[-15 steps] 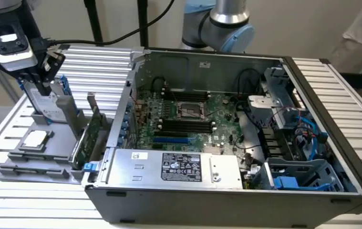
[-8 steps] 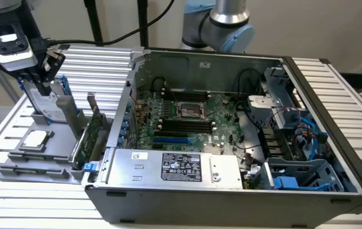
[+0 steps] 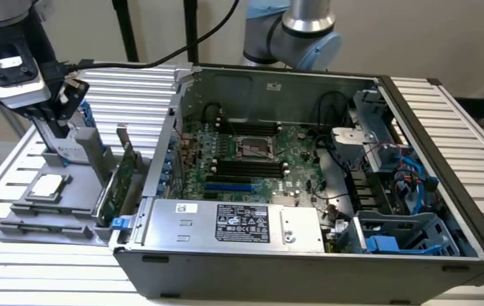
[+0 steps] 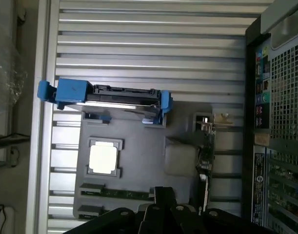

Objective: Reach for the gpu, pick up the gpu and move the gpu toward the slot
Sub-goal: 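Reach for the gpu, then pick up the gpu and move the gpu toward the slot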

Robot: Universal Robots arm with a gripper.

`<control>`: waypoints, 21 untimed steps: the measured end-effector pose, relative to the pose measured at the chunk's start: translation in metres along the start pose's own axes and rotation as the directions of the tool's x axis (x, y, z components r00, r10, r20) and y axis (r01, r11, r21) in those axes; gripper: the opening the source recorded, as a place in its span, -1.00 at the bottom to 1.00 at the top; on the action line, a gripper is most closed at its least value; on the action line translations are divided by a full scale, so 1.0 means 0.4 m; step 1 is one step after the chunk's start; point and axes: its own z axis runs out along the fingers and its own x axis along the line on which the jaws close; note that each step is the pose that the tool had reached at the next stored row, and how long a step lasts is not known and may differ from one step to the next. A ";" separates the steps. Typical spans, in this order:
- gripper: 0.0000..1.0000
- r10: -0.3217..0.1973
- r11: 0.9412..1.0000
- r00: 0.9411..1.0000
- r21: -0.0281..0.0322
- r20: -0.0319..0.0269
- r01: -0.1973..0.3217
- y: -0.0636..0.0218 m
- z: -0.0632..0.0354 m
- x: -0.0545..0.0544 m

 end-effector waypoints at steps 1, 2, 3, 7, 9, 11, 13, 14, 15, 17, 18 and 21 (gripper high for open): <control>-0.79 0.000 1.000 1.000 0.000 0.000 0.000 -0.005 0.000 -0.010; -0.79 0.000 1.000 1.000 0.000 0.000 0.000 -0.010 0.000 -0.020; -0.79 0.000 1.000 1.000 0.000 0.000 0.000 -0.013 -0.001 -0.032; -0.79 0.000 1.000 1.000 0.000 0.000 0.000 -0.024 0.000 -0.077; -0.79 0.000 1.000 1.000 0.000 0.000 0.000 -0.027 0.000 -0.099; -0.79 0.000 1.000 1.000 0.000 0.000 0.000 -0.029 0.000 -0.120; -0.79 0.000 1.000 1.000 -0.003 -0.002 0.000 -0.030 0.000 -0.123; -0.79 0.000 1.000 1.000 -0.004 -0.002 0.000 -0.030 0.000 -0.123; -0.79 0.000 1.000 1.000 -0.005 -0.002 0.000 -0.030 0.000 -0.123; -0.79 0.000 1.000 1.000 -0.008 -0.002 0.000 -0.030 0.000 -0.123; -0.79 0.000 1.000 1.000 -0.009 -0.001 0.000 -0.030 0.000 -0.123; -0.79 0.000 1.000 1.000 -0.013 -0.001 0.000 -0.030 0.000 -0.123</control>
